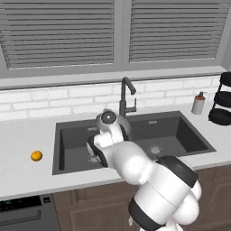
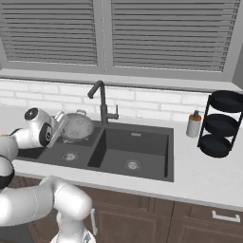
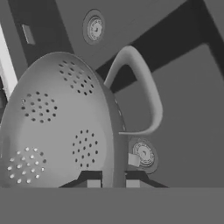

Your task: Put the colander in the sink, put the tangerine in the colander, and turn on the sink faucet and pour water over the colander.

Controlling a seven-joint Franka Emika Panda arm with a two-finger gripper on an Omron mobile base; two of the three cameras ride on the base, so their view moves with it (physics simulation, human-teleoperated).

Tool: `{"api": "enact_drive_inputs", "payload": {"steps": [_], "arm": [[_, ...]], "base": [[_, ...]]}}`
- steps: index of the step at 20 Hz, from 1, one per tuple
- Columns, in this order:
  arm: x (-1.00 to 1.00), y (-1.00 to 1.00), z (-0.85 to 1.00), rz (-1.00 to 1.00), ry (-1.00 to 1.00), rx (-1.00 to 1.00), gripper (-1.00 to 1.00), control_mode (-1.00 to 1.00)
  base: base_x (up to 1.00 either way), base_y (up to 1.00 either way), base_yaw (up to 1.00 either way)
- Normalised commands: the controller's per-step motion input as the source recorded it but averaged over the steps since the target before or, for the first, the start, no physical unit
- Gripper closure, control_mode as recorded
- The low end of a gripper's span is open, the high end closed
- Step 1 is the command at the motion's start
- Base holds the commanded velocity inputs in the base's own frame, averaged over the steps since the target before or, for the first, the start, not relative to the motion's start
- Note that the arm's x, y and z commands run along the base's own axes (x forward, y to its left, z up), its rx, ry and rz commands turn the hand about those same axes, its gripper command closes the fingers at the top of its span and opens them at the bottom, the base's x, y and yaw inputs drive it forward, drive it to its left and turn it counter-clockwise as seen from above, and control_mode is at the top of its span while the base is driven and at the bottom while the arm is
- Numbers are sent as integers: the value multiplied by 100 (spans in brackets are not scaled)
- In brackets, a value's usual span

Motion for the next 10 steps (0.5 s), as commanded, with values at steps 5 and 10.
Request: {"api": "enact_drive_inputs", "payload": {"steps": [5,10], "arm": [[8,66,-35,-35,4,6,100,-100],[12,93,-44,-34,0,0,100,-100]], "base": [[0,0,0],[0,0,0]]}}
